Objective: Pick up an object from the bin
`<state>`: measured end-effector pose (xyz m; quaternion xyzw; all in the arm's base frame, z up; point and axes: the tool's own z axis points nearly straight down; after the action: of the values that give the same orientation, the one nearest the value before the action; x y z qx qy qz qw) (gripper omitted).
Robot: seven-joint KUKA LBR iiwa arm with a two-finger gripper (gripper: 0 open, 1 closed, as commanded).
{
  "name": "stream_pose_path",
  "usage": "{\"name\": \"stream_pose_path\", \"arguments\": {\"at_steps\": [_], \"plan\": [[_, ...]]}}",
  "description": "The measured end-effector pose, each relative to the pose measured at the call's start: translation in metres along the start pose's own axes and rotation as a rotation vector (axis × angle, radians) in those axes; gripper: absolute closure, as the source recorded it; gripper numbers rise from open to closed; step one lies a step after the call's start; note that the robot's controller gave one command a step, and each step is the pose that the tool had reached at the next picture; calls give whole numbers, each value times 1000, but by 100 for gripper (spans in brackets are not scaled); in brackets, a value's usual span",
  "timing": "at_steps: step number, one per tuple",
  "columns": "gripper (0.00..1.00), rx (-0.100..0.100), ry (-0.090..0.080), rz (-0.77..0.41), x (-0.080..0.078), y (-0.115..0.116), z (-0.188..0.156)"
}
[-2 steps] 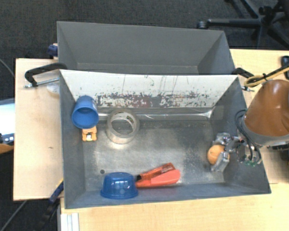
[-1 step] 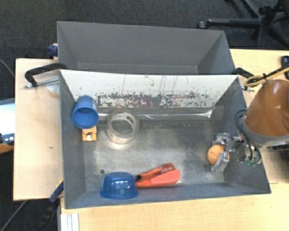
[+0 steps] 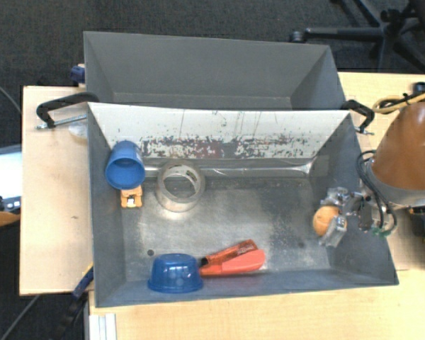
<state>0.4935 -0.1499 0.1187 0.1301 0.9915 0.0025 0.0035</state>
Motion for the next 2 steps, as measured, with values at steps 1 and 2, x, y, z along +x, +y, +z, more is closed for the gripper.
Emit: {"name": "stream_pose_path", "arguments": {"at_steps": [1,2], "plan": [[100,-2,-15,-12,-21,32,-45],[100,-1,-6,10,-17,14,-62]]}}
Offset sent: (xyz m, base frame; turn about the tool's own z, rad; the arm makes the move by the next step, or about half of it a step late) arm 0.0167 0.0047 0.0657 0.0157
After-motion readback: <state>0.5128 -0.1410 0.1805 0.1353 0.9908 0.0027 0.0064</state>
